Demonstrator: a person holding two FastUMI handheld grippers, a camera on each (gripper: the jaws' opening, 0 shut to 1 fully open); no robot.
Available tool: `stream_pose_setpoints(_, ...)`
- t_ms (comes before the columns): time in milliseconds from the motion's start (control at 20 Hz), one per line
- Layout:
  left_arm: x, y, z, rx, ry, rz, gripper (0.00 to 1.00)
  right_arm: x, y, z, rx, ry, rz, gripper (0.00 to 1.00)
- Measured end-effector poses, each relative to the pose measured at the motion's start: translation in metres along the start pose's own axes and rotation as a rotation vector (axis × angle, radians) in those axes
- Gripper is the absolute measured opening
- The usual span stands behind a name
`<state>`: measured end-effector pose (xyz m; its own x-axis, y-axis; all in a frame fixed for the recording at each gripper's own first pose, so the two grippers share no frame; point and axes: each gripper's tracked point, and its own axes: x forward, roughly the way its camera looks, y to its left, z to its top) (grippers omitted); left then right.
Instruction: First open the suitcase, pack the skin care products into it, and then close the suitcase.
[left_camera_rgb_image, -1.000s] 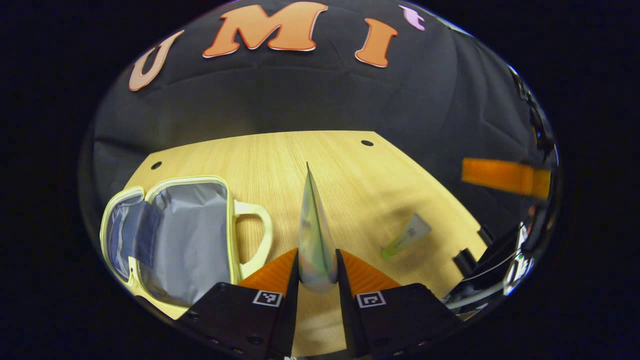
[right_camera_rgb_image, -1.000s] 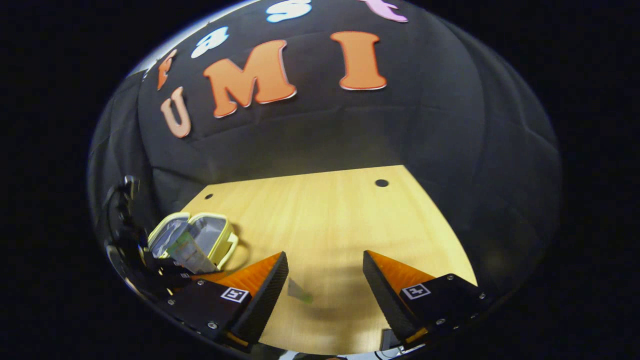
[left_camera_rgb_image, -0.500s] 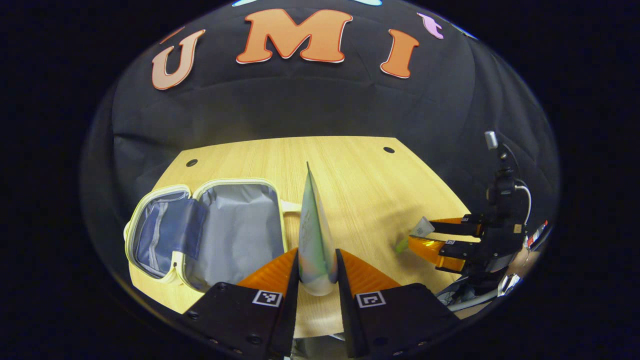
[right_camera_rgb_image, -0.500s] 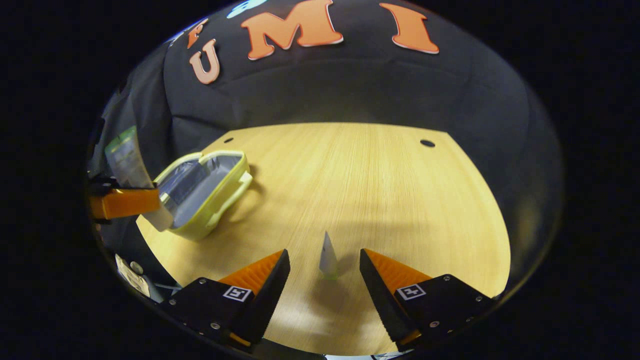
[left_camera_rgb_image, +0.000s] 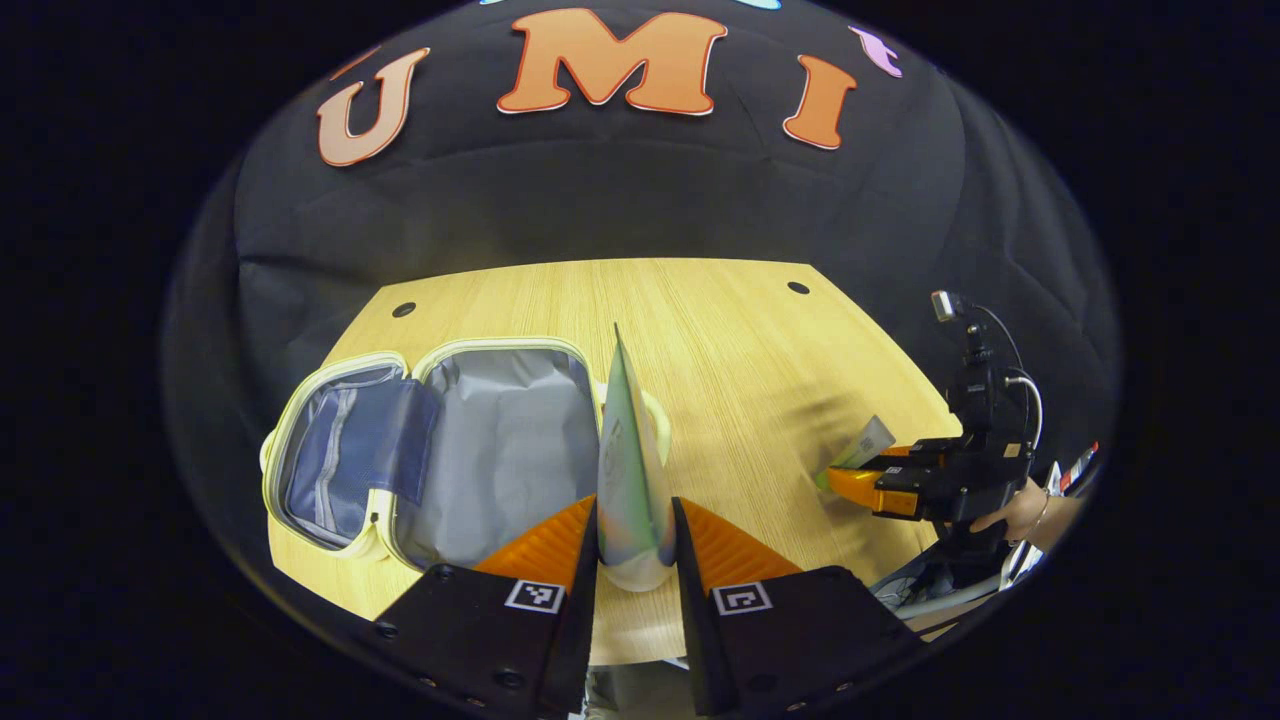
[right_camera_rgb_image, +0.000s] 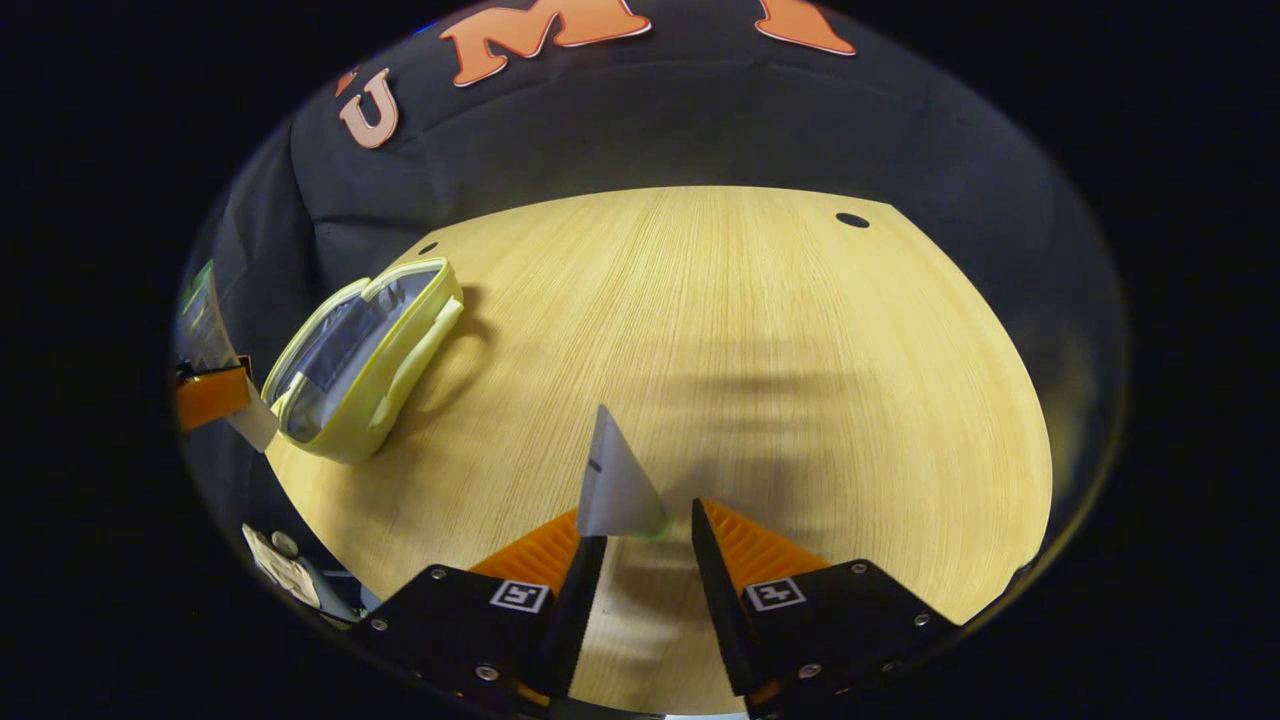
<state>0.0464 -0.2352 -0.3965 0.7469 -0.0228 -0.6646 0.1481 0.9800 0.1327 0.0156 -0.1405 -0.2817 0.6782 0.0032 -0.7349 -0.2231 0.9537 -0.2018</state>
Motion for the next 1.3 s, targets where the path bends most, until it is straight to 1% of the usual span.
stream_pose_setpoints(100,0.001,0.005,-0.001,-0.002,0.006,-0.001,0.39,0.005,-0.001,-0.004,-0.045,0.014,-0.020,0.42)
stream_pose_setpoints(150,0.000,0.008,-0.001,-0.011,0.016,-0.001,0.39,-0.003,-0.002,0.001,-0.068,0.010,-0.037,0.33)
stream_pose_setpoints(250,-0.006,0.010,0.002,-0.049,0.030,-0.031,0.39,-0.009,0.000,0.012,-0.099,-0.005,-0.047,0.30)
stream_pose_setpoints(400,-0.015,0.029,0.003,-0.100,0.097,-0.073,0.39,-0.031,0.024,0.025,-0.068,-0.004,0.010,0.30)
stream_pose_setpoints(500,-0.018,0.051,0.007,-0.129,0.145,-0.097,0.41,-0.044,0.047,0.038,-0.052,-0.012,0.055,0.30)
stream_pose_setpoints(550,-0.018,0.062,0.012,-0.134,0.161,-0.107,0.40,-0.049,0.058,0.045,-0.052,-0.014,0.072,0.30)
stream_pose_setpoints(700,-0.011,0.107,0.013,-0.098,0.240,-0.095,0.40,-0.061,0.088,0.062,-0.070,-0.021,0.080,0.30)
stream_pose_setpoints(900,0.011,0.137,0.005,-0.095,0.362,-0.146,0.39,-0.072,0.138,0.073,-0.010,-0.013,0.141,0.30)
stream_pose_setpoints(1000,0.027,0.151,-0.002,-0.086,0.421,-0.161,0.40,-0.075,0.156,0.072,0.010,-0.003,0.146,0.30)
stream_pose_setpoints(1150,0.052,0.157,-0.007,-0.080,0.492,-0.195,0.39,-0.073,0.174,0.064,0.049,0.025,0.141,0.30)
stream_pose_setpoints(1300,0.075,0.165,-0.020,-0.030,0.547,-0.211,0.40,-0.074,0.187,0.056,0.091,0.047,0.129,0.30)
